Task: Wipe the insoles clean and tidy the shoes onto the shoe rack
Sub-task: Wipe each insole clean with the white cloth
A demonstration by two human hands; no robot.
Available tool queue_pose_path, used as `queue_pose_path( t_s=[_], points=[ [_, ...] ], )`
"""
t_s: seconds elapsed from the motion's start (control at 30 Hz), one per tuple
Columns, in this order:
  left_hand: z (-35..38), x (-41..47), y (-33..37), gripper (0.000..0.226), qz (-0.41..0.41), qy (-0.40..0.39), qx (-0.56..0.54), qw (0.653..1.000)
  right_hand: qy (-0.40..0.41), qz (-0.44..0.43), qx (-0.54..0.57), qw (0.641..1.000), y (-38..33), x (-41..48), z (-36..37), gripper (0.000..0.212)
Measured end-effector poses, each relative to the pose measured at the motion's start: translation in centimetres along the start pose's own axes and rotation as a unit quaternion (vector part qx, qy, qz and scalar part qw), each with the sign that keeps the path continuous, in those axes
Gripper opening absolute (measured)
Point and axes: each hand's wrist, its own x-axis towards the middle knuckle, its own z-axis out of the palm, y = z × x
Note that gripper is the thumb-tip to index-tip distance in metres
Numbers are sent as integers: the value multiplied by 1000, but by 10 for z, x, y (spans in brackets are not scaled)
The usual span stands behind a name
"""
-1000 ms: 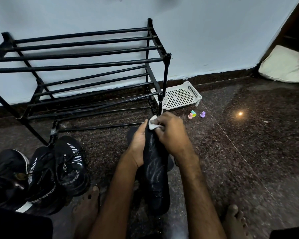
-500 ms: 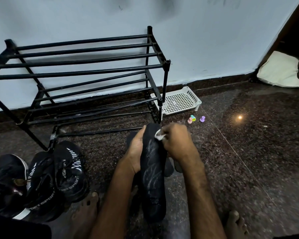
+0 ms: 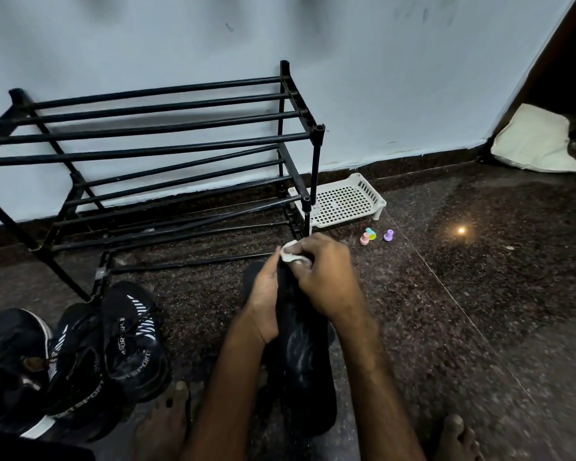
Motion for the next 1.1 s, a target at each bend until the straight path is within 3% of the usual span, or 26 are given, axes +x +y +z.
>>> queue_pose_path(
  t_s=[0.1, 0.2, 0.27, 0.33, 0.4, 0.47, 0.57, 0.67, 0.8, 0.9, 0.97, 1.03, 1.1],
  points=[
    [-9, 2, 2, 64, 15, -6, -10, 1000, -89, 3, -21, 996, 0, -5, -1, 24],
    [-8, 2, -2, 57, 1, -10, 19, 1000, 21, 52, -116, 992, 6, -5, -4, 23],
    [-5, 1, -3, 55, -7, -10, 34, 999, 71, 65, -121, 988, 7, -3, -4, 21],
    [-2, 0, 0, 54, -5, -4, 31, 1000, 37, 21, -76, 996, 6, 0, -3, 23],
    [-6, 1, 4, 57, 4, 0, 25, 1000, -46, -14, -23, 999, 5, 0, -5, 28],
    [-11, 2, 6, 62, 12, 3, 31, 999, -104, 8, -30, 994, 8, -3, -9, 29],
    [-15, 3, 2, 65, -3, -24, 40, 999, -5, 48, -114, 992, 17, -3, -13, 24],
    [-9, 1, -1, 67, -13, -40, 48, 998, 61, 40, -98, 993, 15, -1, -10, 23],
    [-9, 2, 5, 59, -8, -32, 42, 999, -4, -31, 1, 1000, 12, -1, -3, 27],
    [-14, 4, 3, 66, -23, -25, 55, 998, -56, -17, -30, 998, 21, -2, -8, 26],
    [-13, 4, -2, 66, -23, -25, 72, 997, 4, 30, -92, 995, 26, -1, -12, 21],
    [-6, 1, -6, 65, -26, -26, 68, 997, 76, 51, -86, 992, 21, 2, -10, 21],
    [-3, 2, -6, 65, -23, -10, 66, 998, 60, 0, -31, 998, 11, 3, -4, 23]
  ],
)
